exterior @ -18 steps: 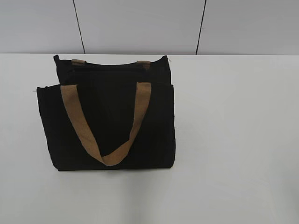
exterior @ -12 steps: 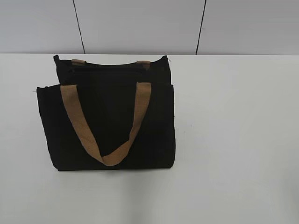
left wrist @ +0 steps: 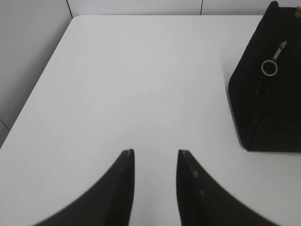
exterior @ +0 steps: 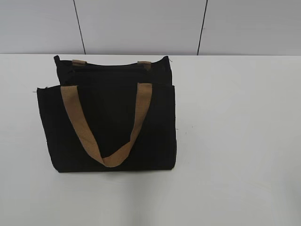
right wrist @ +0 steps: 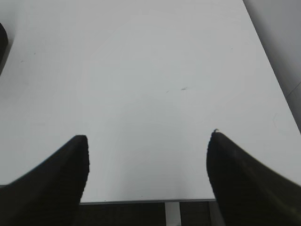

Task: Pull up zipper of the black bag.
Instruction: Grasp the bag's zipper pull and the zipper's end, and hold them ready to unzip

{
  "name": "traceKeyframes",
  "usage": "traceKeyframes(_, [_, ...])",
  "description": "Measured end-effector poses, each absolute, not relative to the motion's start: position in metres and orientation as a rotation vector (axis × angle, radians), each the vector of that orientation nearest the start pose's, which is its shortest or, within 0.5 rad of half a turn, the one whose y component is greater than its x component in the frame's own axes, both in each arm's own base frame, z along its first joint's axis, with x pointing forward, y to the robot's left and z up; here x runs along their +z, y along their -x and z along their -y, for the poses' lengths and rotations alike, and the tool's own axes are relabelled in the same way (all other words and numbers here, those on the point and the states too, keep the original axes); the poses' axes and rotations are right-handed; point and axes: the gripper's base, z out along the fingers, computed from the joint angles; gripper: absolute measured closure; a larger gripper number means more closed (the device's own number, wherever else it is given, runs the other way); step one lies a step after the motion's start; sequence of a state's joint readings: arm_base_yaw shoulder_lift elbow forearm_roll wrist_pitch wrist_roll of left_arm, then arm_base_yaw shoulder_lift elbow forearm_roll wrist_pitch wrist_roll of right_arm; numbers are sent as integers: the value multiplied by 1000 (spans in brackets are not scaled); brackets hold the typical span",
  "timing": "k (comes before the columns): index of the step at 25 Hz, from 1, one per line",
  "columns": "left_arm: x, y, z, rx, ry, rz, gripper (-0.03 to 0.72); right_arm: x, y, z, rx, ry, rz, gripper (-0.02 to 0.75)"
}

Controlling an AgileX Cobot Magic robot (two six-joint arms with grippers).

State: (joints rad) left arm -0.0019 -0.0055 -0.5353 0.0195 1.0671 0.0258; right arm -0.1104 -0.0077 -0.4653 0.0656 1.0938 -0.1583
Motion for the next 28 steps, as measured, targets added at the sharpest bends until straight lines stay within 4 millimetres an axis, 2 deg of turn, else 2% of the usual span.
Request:
traceKeyframes(4, [286, 10, -1, 33, -27, -2010, 456, 265, 3, -6, -82, 54, -2103, 146])
traceKeyframes(6, [286, 10, 0, 22, -27, -2010, 414, 265, 3, -6, -82, 54, -2103, 146])
traceKeyframes(7, [288, 11, 0, 15, -28, -2004, 371, 265, 3, -6, -82, 54, -2103, 146])
traceKeyframes(11, [303, 10, 1, -2, -26, -1870, 99, 265, 3, -6, -82, 54, -2103, 146])
traceKeyframes(13, [313, 6, 1, -3, -23, -1750, 50, 265, 3, -6, -82, 54, -2103, 146])
traceKeyframes(16, [324, -8, 1, 0, -18, -1581, 83, 265, 3, -6, -82, 54, -2103, 146])
traceKeyframes(19, [320, -34, 1, 1, -14, -1520, 157, 265, 3, -6, -82, 54, -2103, 146])
traceKeyframes(24, [295, -83, 1, -24, 6, -1578, 271, 265, 3, -6, -81, 54, -2103, 146])
traceKeyframes(28, [273, -122, 6, -61, -8, -1610, 319, 265, 3, -6, -81, 54, -2103, 146])
